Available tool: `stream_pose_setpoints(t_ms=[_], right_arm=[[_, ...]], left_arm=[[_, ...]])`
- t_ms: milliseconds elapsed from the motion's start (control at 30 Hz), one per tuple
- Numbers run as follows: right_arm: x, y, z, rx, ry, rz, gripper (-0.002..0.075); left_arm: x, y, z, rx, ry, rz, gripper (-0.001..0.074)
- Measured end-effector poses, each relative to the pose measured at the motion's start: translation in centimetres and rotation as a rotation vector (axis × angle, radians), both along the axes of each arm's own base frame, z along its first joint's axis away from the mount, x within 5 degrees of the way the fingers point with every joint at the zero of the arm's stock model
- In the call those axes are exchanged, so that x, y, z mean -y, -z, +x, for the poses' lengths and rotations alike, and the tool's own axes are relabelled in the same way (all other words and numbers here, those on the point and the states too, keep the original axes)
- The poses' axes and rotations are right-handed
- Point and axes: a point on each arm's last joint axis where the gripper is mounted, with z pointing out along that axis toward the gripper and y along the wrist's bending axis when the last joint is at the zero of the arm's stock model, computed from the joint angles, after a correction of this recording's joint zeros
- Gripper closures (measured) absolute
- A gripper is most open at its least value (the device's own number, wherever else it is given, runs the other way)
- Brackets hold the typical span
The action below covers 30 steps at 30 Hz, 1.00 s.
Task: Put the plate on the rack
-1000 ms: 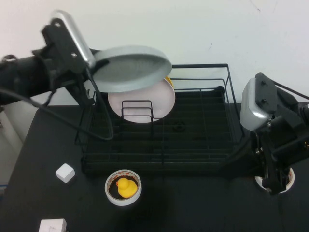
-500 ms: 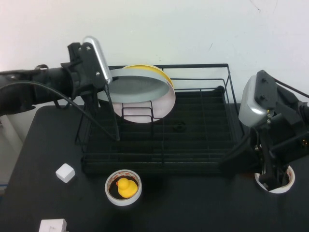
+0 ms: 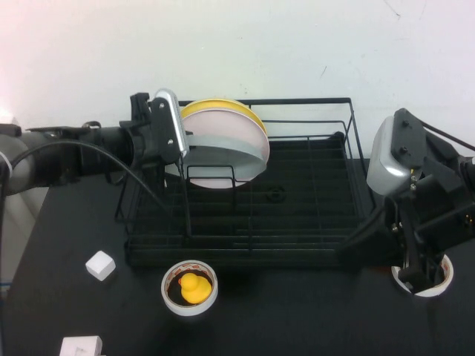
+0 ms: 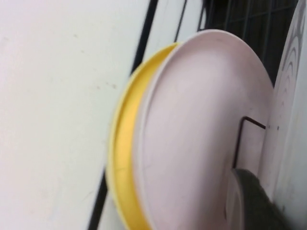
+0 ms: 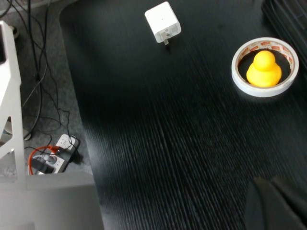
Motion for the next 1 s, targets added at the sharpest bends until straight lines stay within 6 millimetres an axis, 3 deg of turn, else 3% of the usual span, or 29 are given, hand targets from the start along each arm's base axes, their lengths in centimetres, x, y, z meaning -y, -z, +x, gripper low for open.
stream_pose_setpoints(t_ms=[100,267,333,433,600,700,800,900,1000], right_arm=[[0.0,0.0,0.0,-0.001,-0.001,0.0,0.0728],[0.0,0.0,0.0,-0.001,-0.001,0.0,0.0728],[0.0,0.0,0.0,-0.005,0.003,0.0,0.0728],[0.0,0.0,0.0,-0.013,0.007,0.005,0.0728],[-0.1,-0.1,-0.2,-0.039,0.002,0.02,0.0728],[-0.1,-0.2,-0.3,-0.044,-0.005,0.021,0.0728],[0.1,-0.1,-0.7,-0.051,-0.033,-0.007,0.0728],[0.9,-0.1,-1.6,-0.065,-0.079,-0.108,0.0728],[2.4,-0.2,-2.4,-0.071,-0.073,-0.262,0.0728]], left_arm=[[0.3,0.6,0.0,-0.026,0.017,-0.031,0.0566],[0.7,0.4,-0.2,-0.055,0.048,-0.099,0.0276],[0.7,0.4,-0.2,-0.059,0.041,-0.099,0.0224],[0.5,0.5,-0.1,-0.068,0.017,-0.097,0.0213],[0.7,-0.2,-0.3,-0.097,0.008,-0.152,0.0231],[0.7,-2.5,-0.8,-0.1,-0.006,-0.218,0.0261],[0.3,-5.6,-1.4,-0.12,-0.092,-0.313,0.0373],[-0.7,-9.4,-2.2,-0.131,-0.25,-0.427,0.0577],[-2.1,-12.6,-3.1,-0.124,-0.424,-0.546,0.0687]])
